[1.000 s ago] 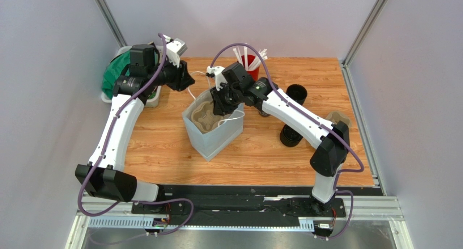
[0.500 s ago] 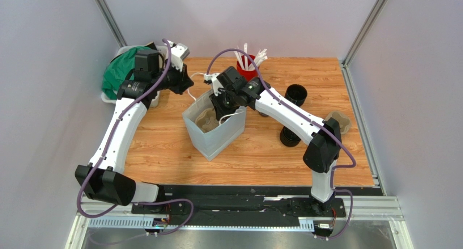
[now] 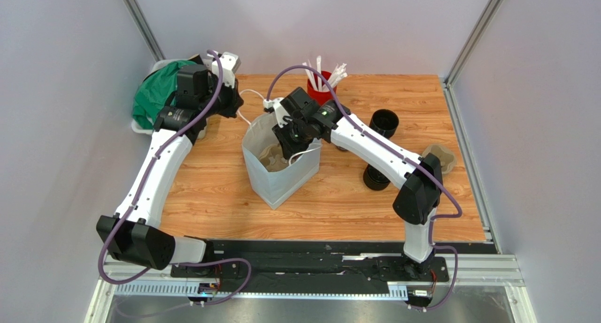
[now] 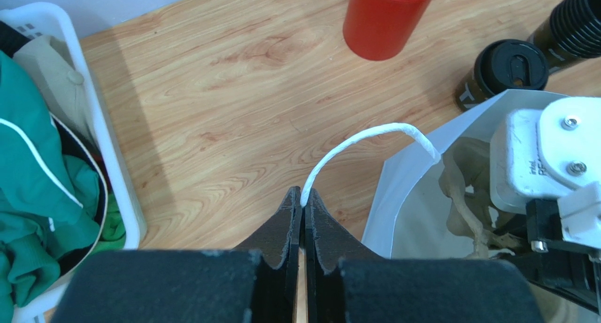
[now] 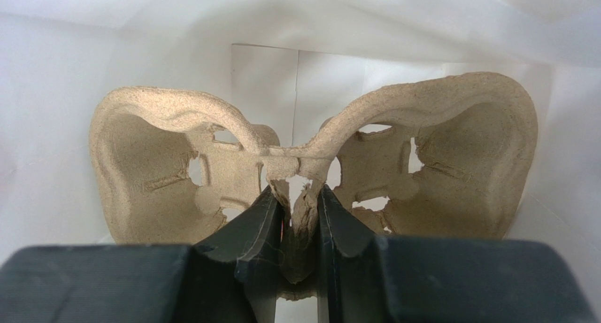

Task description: Pack the takeout coffee

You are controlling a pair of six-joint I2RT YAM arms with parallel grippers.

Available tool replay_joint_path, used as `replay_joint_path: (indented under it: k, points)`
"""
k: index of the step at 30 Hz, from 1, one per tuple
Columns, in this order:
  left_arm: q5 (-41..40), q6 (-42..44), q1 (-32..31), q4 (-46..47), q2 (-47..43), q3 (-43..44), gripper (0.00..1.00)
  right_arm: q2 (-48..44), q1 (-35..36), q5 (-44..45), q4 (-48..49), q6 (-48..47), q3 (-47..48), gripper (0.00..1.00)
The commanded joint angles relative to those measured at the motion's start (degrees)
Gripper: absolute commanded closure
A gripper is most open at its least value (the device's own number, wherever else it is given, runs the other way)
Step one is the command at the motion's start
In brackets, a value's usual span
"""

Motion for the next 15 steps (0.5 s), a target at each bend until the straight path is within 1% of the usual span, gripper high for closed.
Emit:
replay_joint_path:
  k: [1,15]
  points:
    - [-3.3,-1.7,-0.1,2.8,0.5,1.2,0.96,1.2,0.8,0.3,-2.1,-1.9,2.3,0.78]
    - [-4.3,-2.3,-0.1,3.7,1.3,1.1,0.96,5.4,2.0,1.6,-6.8,-5.2,4.7,0.78]
